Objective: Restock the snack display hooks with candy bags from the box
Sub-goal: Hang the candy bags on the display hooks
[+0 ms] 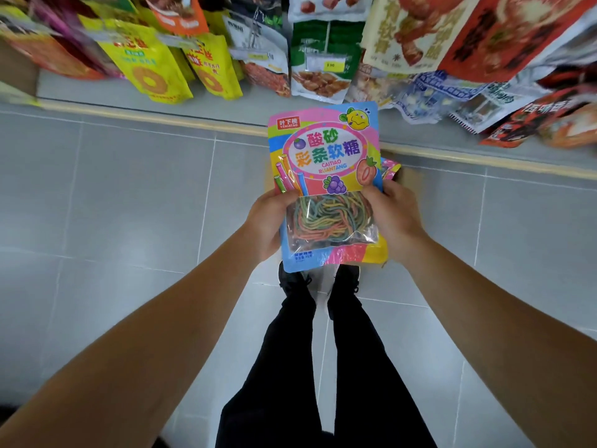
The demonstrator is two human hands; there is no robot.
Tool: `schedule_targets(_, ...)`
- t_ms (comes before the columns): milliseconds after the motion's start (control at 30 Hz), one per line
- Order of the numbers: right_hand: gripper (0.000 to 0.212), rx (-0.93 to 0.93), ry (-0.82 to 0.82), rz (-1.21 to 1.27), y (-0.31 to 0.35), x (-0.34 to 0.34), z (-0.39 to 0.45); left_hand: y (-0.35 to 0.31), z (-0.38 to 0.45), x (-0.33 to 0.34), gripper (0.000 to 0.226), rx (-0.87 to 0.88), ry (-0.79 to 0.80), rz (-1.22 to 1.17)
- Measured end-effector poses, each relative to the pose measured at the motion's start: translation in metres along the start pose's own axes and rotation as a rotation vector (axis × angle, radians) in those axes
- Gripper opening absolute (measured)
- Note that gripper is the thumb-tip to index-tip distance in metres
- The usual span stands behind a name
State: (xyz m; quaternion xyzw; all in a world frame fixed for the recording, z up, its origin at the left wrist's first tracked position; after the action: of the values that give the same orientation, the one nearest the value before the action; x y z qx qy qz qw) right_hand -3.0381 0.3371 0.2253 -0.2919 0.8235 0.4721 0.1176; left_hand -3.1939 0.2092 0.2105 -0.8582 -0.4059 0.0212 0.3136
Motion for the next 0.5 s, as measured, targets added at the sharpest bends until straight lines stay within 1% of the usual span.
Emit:
schedule_targets(67, 0.062, -0.002, -0.027, 0.042, 0.015, -0.021, -0.018, -0.017, -0.026, 0.013, 0.051, 0.018, 0.024, 0.029)
schedule_targets(133, 0.051, 0.002, -0.053, 0.073, 0.027, -0.043, -0.035, -0.029, -0.048, 0.025, 0.048, 0.043, 0.034, 0.053)
schedule_targets(167, 0.046, 0.004, -0.079, 0.111, 0.035, -0.06, -0.046, -0.035, -0.06, 0.034, 0.044, 0.058, 0.032, 0.07)
schedule_targets(233, 0.046, -0.002, -0.108, 0.147, 0.043, -0.088, -0.063, -0.041, -0.08, 0.049, 0.034, 0.087, 0.025, 0.09)
schedule_targets(300, 0.045, -0.044, -0.142, 0.135, 0.051, -0.118, -0.08, -0.043, -0.102, 0.069, 0.027, 0.099, 0.033, 0.116)
schedule_targets(367, 0.04, -0.087, -0.149, 0.152, 0.056, -0.155, -0.094, -0.042, -0.128, 0.095, 0.027, 0.109, 0.039, 0.133)
schedule_targets(467, 0.029, -0.141, -0.147, 0.185, 0.058, -0.209, -0.107, -0.038, -0.164, 0.139, 0.026, 0.165, 0.077, 0.11)
schedule_targets(500, 0.028, -0.168, -0.143, 0.203, 0.059, -0.232, -0.112, -0.038, -0.18, 0.16, 0.024, 0.2, 0.093, 0.113)
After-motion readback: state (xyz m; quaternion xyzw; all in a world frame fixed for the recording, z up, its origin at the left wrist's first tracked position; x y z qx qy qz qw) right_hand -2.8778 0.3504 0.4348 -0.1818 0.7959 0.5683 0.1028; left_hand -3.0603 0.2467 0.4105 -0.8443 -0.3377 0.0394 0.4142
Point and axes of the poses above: each hand's wrist, its own z-axis towards the middle knuckle, its own x-axis out of the palm, y = z × x, the point moved 7 cm from there along z, towards the middle knuckle, and after that the axes turned 10 degrees about -y, right-handed, at the moved point
